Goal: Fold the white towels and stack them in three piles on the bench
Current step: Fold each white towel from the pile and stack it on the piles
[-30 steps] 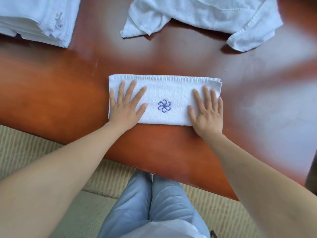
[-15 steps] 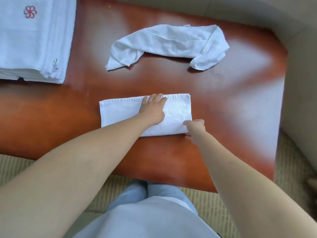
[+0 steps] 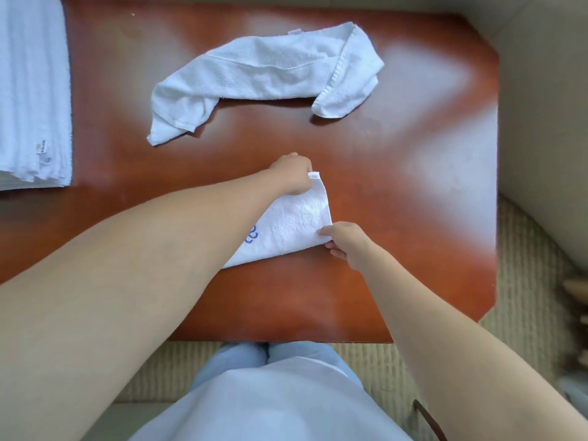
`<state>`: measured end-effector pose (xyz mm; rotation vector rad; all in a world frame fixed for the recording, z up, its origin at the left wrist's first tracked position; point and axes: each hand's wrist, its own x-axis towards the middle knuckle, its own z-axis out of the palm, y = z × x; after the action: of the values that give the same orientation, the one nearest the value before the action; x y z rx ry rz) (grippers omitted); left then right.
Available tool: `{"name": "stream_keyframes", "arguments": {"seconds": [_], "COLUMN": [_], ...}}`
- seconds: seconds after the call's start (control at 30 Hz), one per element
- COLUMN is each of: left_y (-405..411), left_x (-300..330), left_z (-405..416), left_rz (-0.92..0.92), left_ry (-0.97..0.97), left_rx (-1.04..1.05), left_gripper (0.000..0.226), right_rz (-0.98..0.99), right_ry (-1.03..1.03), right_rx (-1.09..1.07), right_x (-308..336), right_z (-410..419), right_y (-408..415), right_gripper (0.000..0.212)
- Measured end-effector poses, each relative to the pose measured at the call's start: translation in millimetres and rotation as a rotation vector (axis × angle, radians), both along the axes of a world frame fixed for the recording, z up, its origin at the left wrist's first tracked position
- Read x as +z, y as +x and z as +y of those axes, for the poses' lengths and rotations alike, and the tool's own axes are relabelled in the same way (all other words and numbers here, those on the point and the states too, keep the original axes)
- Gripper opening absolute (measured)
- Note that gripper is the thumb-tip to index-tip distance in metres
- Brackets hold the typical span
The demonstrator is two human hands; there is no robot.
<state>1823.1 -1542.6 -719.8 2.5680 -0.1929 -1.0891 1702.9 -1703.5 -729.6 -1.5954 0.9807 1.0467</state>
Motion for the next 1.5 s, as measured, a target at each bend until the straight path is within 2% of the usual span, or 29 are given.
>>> {"name": "stream_keyframes", "arguments": {"seconds": [0.13, 0.33, 0.47, 0.67, 0.87, 0.97, 1.17, 1.27, 1.5], "left_y": [4.7, -20.8, -59.5, -141.1, -223.1, -259.4, -310.6, -322.8, -320.0], "left_x": [27.7, 77.6, 117.1, 179.0, 233.4, 253.9, 292.4, 309.0, 337.5], "left_z": [34.6, 124.5, 196.0, 315.6, 427.4, 477.0, 563.8, 605.8, 701.6], "left_rz": [-0.036, -0.190, -0.297, -0.479, -0.609, -0.654, -0.728, -0.746, -0.851], "left_ry": [-0.117, -0.222, -0.220, -0.236, -0.303, -0.327, -0.289, -0.270, -0.209], "left_rx": [0.082, 0.329, 0.442, 0.537, 0.654, 0.681, 0.774, 0.838, 0.933], "left_gripper": [0.017, 0.019, 0.026, 0.025, 0.024, 0.021, 0.019, 0.015, 0.014], "right_rz": [-0.159, -0.508, -0.703, -0.898, -1.095, -1.160, -1.250, -1.268, -1.352], "right_ry": [-0.032, -0.160, -0.183, -0.152, -0.125, -0.138, -0.067, -0.009, 0.074], "right_rx": [0.062, 0.265, 0.408, 0.541, 0.644, 0.663, 0.740, 0.772, 0.831], "right_x": [18.7, 76.4, 125.7, 194.7, 255.5, 275.8, 305.1, 317.8, 342.0], "right_z": [6.5, 58.1, 117.9, 230.2, 341.2, 393.3, 487.5, 533.5, 636.4], "right_y": [9.4, 31.7, 30.1, -13.3, -61.5, -76.7, -100.1, -101.8, -81.8], "right_gripper": [0.010, 0.015, 0.010, 0.008, 0.016, 0.019, 0.010, 0.015, 0.009]}}
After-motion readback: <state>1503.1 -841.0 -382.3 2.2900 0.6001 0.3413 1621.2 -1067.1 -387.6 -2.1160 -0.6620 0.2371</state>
